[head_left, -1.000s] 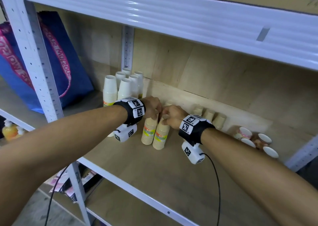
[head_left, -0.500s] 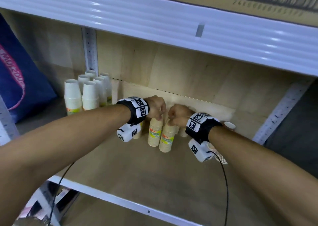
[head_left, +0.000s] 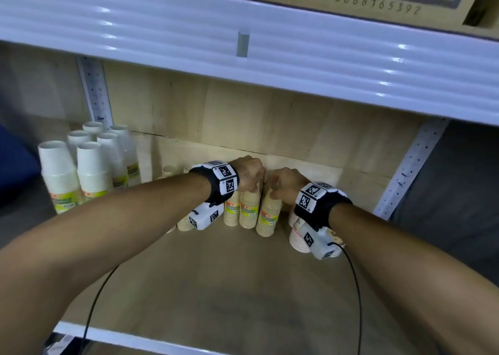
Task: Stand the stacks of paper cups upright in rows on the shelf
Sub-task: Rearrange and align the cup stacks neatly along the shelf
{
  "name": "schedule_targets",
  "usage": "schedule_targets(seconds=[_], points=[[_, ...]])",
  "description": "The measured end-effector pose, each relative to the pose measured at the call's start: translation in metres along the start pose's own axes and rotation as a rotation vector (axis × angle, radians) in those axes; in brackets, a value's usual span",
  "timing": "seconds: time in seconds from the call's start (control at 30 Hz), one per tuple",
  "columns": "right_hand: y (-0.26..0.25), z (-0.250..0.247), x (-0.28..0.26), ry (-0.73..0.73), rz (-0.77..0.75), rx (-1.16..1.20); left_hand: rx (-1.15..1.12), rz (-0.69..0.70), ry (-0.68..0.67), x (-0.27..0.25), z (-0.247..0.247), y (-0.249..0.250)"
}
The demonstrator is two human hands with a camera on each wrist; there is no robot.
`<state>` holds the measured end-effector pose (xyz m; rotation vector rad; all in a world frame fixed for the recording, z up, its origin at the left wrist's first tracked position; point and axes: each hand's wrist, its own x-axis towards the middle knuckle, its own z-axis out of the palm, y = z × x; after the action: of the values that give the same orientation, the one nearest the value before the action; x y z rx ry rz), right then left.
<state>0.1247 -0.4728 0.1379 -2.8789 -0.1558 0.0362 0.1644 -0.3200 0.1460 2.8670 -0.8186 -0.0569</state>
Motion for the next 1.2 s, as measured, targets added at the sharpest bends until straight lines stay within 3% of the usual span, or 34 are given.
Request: schedule_targets(seconds=[0.83, 1.2], points=[[0.019, 0.018, 0.039, 0.013, 0.036, 0.071, 0.083, 0.022, -0.042, 0.041, 0.021, -0.007], [-0.005, -0.006, 0.034, 0.147, 0.016, 0.046, 0.016, -0.017, 0.034, 0.024, -0.007, -0.022]])
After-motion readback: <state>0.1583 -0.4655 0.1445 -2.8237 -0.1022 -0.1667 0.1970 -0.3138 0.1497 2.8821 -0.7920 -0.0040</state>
